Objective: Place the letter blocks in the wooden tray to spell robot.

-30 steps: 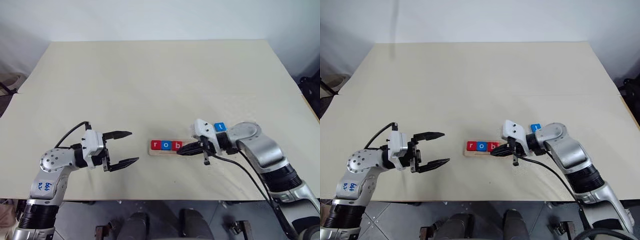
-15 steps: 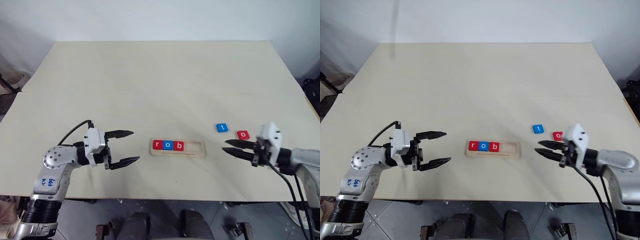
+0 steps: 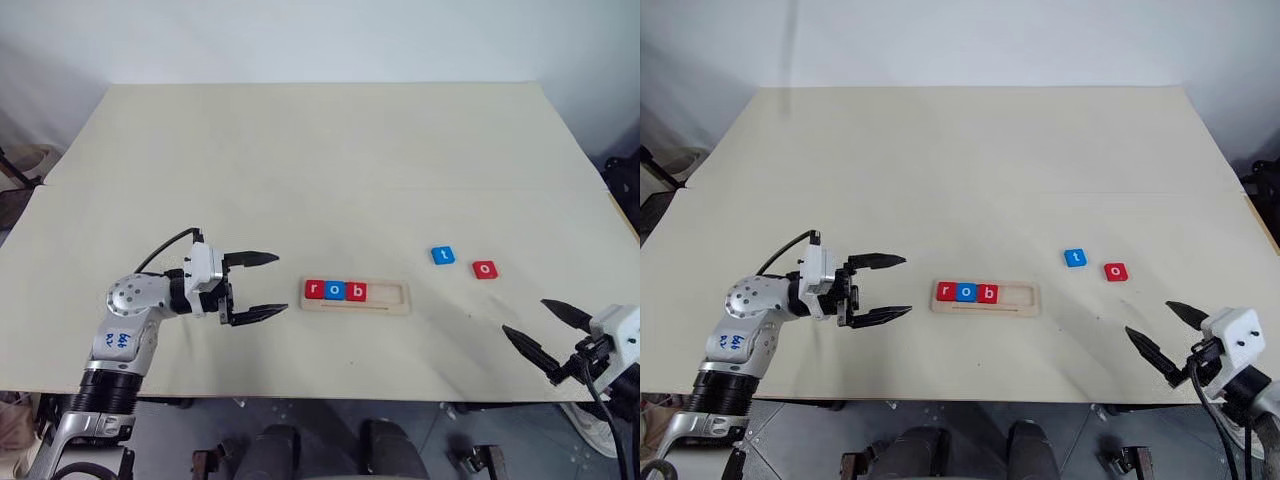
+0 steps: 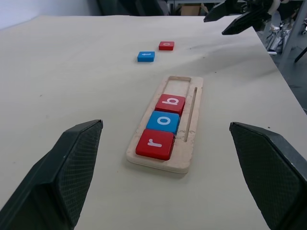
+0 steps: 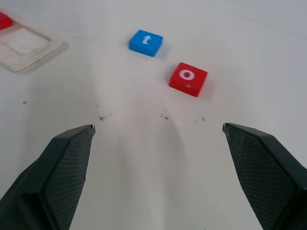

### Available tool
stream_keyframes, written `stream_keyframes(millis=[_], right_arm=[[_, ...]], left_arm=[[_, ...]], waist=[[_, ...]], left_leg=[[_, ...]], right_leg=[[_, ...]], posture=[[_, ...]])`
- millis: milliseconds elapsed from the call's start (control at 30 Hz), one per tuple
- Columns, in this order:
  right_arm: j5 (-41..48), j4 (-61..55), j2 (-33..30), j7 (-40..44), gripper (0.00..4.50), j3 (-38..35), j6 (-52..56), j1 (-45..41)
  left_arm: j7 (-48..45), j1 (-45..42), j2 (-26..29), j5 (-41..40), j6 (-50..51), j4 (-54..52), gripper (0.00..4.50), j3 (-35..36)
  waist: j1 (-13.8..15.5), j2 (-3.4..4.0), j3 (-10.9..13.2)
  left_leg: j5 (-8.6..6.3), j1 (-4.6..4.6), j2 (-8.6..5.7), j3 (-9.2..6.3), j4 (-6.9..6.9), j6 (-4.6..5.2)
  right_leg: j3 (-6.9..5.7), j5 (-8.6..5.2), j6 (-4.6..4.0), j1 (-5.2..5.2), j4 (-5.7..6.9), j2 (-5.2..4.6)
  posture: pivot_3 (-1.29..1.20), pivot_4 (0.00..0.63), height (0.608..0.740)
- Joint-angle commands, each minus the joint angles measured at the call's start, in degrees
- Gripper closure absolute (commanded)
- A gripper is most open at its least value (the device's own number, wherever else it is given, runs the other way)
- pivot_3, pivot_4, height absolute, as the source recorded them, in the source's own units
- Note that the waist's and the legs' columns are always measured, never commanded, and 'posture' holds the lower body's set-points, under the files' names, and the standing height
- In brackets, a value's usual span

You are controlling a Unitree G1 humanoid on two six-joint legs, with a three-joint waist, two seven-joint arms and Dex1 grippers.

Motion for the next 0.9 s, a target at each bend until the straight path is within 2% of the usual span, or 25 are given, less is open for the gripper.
stream_keyframes(millis=[33, 300, 400, 633, 900], right_arm=[[1.6, -2.9, 0.2, -1.4, 0.02, -1.3, -1.6, 0.5], [3.1, -3.5, -1.1, -2.6, 0.02, -0.8, -0.2, -0.5], [4.2, -5.4, -1.9, -4.5, 0.02, 0.3, 4.1, -1.7], [2.2, -6.0, -9.3, -15.8, 0.02, 7.5, 25.4, -15.5], [2.6, -4.8, -12.7, -17.0, 0.02, 13.1, 36.3, -23.9]], left_arm=[[-0.7, -1.3, 0.1, 0.0, -0.6, 0.0, 0.0, 0.3], [-0.6, -1.0, -0.1, -0.1, -0.2, -0.6, 0.0, 0.5], [-0.5, -0.7, 0.0, -0.1, -0.3, -0.8, 0.0, 0.6], [0.0, -0.4, -0.3, 0.1, -0.3, -1.0, 0.0, 0.7], [0.7, 0.9, -0.2, 0.0, -0.4, -2.2, 0.0, 1.1]], waist=[[0.0, 0.0, 0.0], [0.1, 0.0, 0.0], [0.0, 0.0, 0.0], [-0.7, 0.0, 0.0], [-0.3, 0.0, 0.0]], left_leg=[[0.0, 0.0, 0.0, 0.0, 0.0, 0.0], [0.0, 0.0, 0.0, -0.01, 0.0, 0.0], [0.0, 0.0, 0.0, -0.01, 0.01, 0.0], [0.01, 0.0, 0.01, -0.03, 0.05, 0.0], [0.01, -0.09, -0.02, -0.06, 0.04, 0.01]], right_leg=[[0.0, 0.0, 0.0, 0.0, 0.0, 0.0], [0.0, 0.0, 0.0, 0.01, -0.01, -0.01], [0.0, 0.0, 0.0, 0.01, 0.0, -0.01], [0.0, 0.0, 0.0, -0.01, 0.05, -0.01], [-0.05, 0.0, 0.0, -0.03, -0.04, -0.05]], posture=[[0.0, 0.15, 0.74], [0.0, 0.15, 0.74], [0.0, 0.15, 0.74], [0.0, 0.15, 0.74], [0.0, 0.15, 0.74]])
